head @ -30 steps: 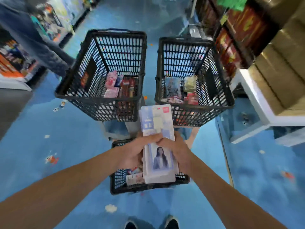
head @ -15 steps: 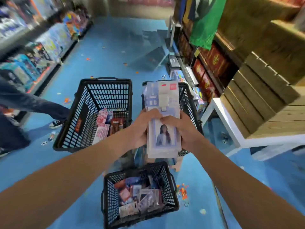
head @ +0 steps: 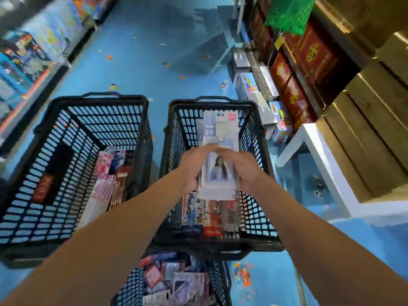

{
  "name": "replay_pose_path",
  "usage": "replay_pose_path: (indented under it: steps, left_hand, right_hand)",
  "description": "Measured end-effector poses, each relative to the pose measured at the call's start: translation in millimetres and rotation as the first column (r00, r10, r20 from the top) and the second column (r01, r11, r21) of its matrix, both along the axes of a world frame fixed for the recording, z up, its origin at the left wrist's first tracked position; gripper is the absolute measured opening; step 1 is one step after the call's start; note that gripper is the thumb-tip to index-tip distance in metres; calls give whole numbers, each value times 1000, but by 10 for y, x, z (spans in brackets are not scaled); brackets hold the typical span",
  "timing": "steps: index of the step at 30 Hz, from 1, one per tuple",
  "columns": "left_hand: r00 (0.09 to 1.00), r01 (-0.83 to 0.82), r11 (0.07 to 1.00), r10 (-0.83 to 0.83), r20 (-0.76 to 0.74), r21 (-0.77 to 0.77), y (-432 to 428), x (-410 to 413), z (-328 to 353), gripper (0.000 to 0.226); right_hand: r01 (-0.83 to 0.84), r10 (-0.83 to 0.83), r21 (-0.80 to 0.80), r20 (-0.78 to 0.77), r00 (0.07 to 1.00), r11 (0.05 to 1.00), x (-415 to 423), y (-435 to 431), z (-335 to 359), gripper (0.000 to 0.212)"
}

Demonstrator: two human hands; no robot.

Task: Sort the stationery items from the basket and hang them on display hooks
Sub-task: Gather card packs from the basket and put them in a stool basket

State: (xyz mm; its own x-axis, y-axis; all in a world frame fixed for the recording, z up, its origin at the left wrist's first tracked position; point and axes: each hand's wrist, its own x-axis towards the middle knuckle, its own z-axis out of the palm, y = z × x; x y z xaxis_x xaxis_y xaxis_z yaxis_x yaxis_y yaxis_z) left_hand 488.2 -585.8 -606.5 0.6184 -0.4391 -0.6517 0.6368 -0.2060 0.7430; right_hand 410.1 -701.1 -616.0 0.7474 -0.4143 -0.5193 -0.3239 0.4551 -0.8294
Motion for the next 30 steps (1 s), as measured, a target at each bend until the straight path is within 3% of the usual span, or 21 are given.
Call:
replay_pose_path:
  steps: [1, 3, 5, 8, 11, 14, 17, 18, 23, 27, 30]
  left_hand:
    - [999, -34, 999, 34, -1, 42, -101, 71, -184, 101]
    - [995, -97, 988, 94, 30, 117, -259, 214, -565, 108]
    - [990, -139, 978, 134, 42, 156, -345, 381, -927, 105]
    - [985, -172, 962, 168, 36, 212, -394, 622, -1352, 86]
    - [976, -217, 945, 210, 54, 243, -439, 835, -1614, 72]
    - [980, -197, 941, 179, 88, 276, -464, 982, -1701, 74]
    - [983, -178, 934, 156, 95, 310, -467, 1059, -1832, 42]
    - [985, -170, 931, 149, 90, 324, -460, 1056, -1893, 34]
    - [990, -130, 914, 102, 93, 383, -482, 986, -2038, 32]
    - [995, -79, 914, 45, 94, 399, -514, 1029, -2043, 53]
    - [992, -74, 901, 25, 120, 427, -505, 1010, -2001, 61]
  right_hand:
    - [-5, 5, 22, -18, 1000, 1000, 101, -74, -171, 61]
    - [-34, 36, 35, -59, 998, 999, 288, -184, -527, 50]
    - [-60, 63, 26, -96, 993, 998, 476, -240, -853, 59]
    - [-140, 129, -38, -196, 972, 989, 740, -275, -1196, 86]
    - [-210, 198, -25, -238, 951, 977, 988, -320, -1442, 89]
    - [-188, 184, 5, -240, 953, 982, 1160, -343, -1570, 81]
    - [-235, 227, 4, -266, 937, 972, 1257, -321, -1696, 59]
    - [-264, 252, -3, -287, 924, 965, 1267, -312, -1733, 60]
    - [-309, 231, -143, -398, 888, 940, 1254, -284, -1871, 90]
    - [-315, 192, -260, -408, 893, 913, 1244, -280, -1834, 77]
    - [-299, 95, -469, -410, 907, 831, 1105, -236, -1764, 68]
